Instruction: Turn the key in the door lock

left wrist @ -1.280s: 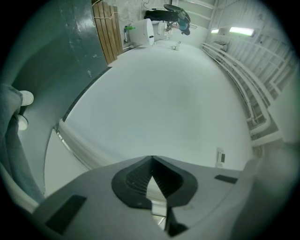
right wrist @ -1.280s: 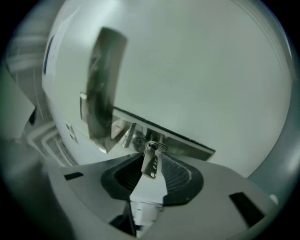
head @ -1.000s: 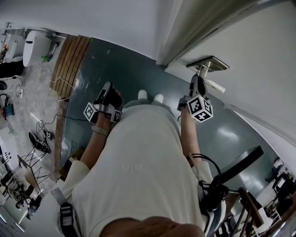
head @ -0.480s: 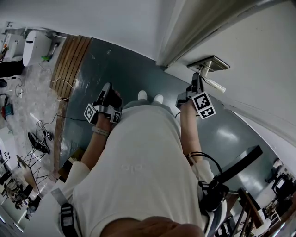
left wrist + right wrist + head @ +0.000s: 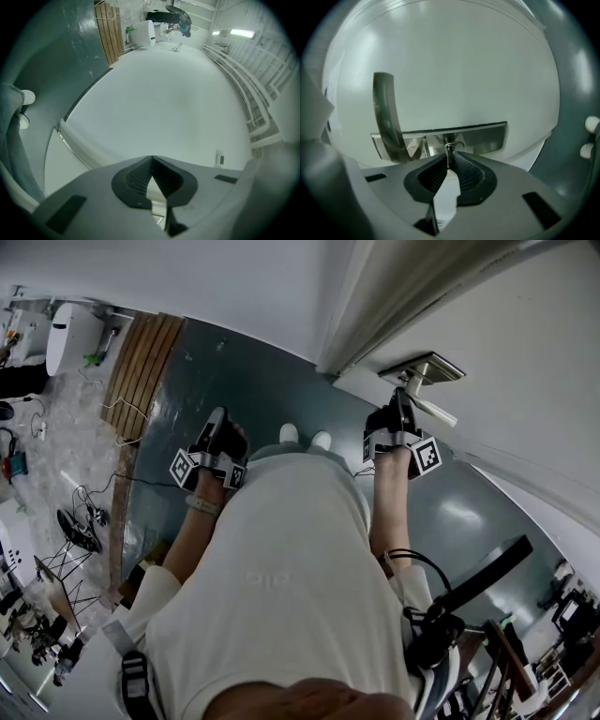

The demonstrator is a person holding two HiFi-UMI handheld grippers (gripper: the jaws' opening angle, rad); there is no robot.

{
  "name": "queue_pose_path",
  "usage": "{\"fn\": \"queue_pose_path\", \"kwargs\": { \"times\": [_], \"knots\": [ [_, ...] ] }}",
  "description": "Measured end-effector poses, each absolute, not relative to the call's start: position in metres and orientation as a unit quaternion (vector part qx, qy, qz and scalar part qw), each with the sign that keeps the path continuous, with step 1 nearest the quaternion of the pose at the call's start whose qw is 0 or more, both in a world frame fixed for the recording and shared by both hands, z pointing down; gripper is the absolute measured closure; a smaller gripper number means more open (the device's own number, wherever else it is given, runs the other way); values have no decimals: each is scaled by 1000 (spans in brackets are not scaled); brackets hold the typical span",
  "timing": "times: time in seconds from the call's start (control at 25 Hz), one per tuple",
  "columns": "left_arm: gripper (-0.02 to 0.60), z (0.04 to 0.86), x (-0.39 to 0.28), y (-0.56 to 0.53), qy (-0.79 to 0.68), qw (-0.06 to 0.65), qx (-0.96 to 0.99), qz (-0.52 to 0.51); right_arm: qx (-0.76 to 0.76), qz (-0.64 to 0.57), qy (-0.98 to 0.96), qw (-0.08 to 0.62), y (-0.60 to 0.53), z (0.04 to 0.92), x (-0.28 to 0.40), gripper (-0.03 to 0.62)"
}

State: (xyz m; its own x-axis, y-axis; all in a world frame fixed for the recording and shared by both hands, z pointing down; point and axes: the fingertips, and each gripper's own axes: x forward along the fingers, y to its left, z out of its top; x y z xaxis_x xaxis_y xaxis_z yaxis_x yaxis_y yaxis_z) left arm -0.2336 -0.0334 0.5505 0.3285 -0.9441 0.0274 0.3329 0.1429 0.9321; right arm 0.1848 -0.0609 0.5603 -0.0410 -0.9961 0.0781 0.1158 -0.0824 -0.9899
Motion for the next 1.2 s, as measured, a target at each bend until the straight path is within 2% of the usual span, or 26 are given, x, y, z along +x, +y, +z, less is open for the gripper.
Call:
{"fn": "queue_pose_path", "kwargs": {
  "times": [0.12, 0.2, 0.52, 0.64, 0.72, 0.8, 0.84, 0.96, 1.04, 1.12, 1.2],
  "knots": [
    [574, 552, -234, -33, -337, 678, 454, -470, -386, -560, 402, 613, -60, 568, 187, 553],
    [574, 552, -233, -34, -335, 679, 456, -468, -365, -550, 394, 639, -61, 571, 187, 554],
    [574, 553, -232, -32, -333, 679, 460, -465, -359, -552, 400, 637, -64, 574, 185, 554],
    [574, 552, -231, -32, -331, 680, 460, -465, -407, -544, 435, 591, -62, 569, 186, 553],
    [574, 552, -232, -31, -332, 680, 458, -467, -465, -528, 481, 523, -53, 563, 187, 553],
    [574, 554, -234, -29, -333, 679, 454, -471, -543, -482, 556, 404, -39, 555, 186, 553],
    [574, 555, -236, -28, -334, 679, 452, -472, -588, -437, 605, 314, -33, 552, 184, 553],
    [574, 555, -235, -29, -334, 680, 451, -471, -672, -217, 708, -32, -19, 547, 175, 551],
    [574, 554, -233, -31, -333, 681, 453, -470, -669, -81, 708, -211, -15, 548, 167, 551],
    [574, 554, -232, -31, -333, 681, 453, -470, -648, -1, 691, -319, -14, 554, 162, 549],
    [574, 554, -232, -31, -333, 680, 452, -470, -631, 42, 678, -375, -18, 559, 159, 546]
  ]
}}
